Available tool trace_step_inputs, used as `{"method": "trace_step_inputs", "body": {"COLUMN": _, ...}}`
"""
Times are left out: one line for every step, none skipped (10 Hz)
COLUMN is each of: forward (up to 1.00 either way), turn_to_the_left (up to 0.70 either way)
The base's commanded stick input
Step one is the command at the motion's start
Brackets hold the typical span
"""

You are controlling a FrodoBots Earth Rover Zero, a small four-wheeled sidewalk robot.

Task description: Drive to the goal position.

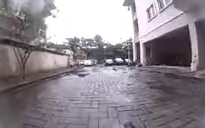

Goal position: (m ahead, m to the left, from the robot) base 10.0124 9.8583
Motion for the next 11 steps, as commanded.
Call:
{"method": "trace_step_inputs", "body": {"forward": 0.85, "turn_to_the_left": 0.0}}
{"method": "trace_step_inputs", "body": {"forward": 0.85, "turn_to_the_left": 0.0}}
{"method": "trace_step_inputs", "body": {"forward": 0.85, "turn_to_the_left": 0.0}}
{"method": "trace_step_inputs", "body": {"forward": 0.85, "turn_to_the_left": 0.0}}
{"method": "trace_step_inputs", "body": {"forward": 0.85, "turn_to_the_left": 0.0}}
{"method": "trace_step_inputs", "body": {"forward": 0.85, "turn_to_the_left": 0.0}}
{"method": "trace_step_inputs", "body": {"forward": 0.85, "turn_to_the_left": 0.0}}
{"method": "trace_step_inputs", "body": {"forward": 0.85, "turn_to_the_left": 0.0}}
{"method": "trace_step_inputs", "body": {"forward": 0.85, "turn_to_the_left": 0.0}}
{"method": "trace_step_inputs", "body": {"forward": 0.85, "turn_to_the_left": 0.0}}
{"method": "trace_step_inputs", "body": {"forward": 0.85, "turn_to_the_left": 0.0}}
